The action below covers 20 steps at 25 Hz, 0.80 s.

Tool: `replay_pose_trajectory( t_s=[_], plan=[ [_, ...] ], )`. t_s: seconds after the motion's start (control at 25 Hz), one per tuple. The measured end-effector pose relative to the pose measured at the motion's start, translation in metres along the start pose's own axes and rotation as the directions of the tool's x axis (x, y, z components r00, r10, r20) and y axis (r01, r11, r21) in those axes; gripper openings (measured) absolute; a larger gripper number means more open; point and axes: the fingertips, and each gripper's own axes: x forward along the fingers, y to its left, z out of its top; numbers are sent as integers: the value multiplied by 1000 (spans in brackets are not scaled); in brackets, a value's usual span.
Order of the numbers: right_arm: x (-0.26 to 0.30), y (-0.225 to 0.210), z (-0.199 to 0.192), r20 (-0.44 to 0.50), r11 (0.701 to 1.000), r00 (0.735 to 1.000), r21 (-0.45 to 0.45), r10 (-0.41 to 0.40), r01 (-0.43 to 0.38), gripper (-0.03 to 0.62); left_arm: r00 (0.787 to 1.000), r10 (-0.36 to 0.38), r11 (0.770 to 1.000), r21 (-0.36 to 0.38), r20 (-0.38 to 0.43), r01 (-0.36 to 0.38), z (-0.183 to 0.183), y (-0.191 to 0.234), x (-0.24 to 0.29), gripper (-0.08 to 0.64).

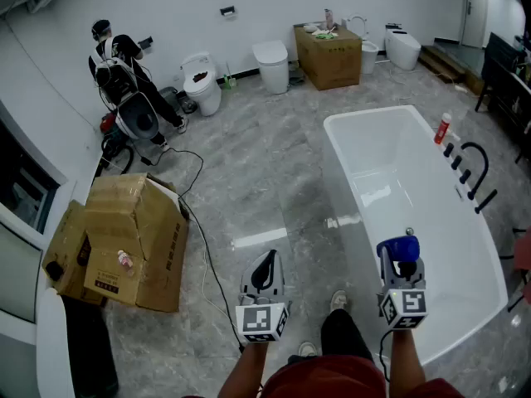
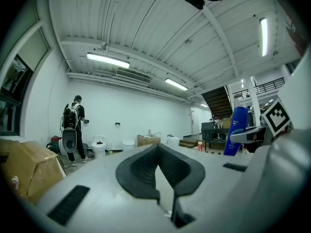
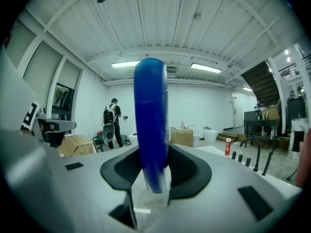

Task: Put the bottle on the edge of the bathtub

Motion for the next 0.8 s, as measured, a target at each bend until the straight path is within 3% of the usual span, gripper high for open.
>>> replay_pose_trajectory(
  t_s=[0.28,0.6,0.8],
  plan=[
    [108,-31,15,59,999,997,-32,42,-40,152,1000,15,1000,14,16,-15,10,16,102,5],
    [246,-92,38,19,994,995,-41,98,-97,152,998,58,998,33,24,-58,34,20,251,5],
    [306,-138,49,34,995,995,-4,97,-97,152,999,43,998,39,19,-44,35,7,334,5]
  ],
)
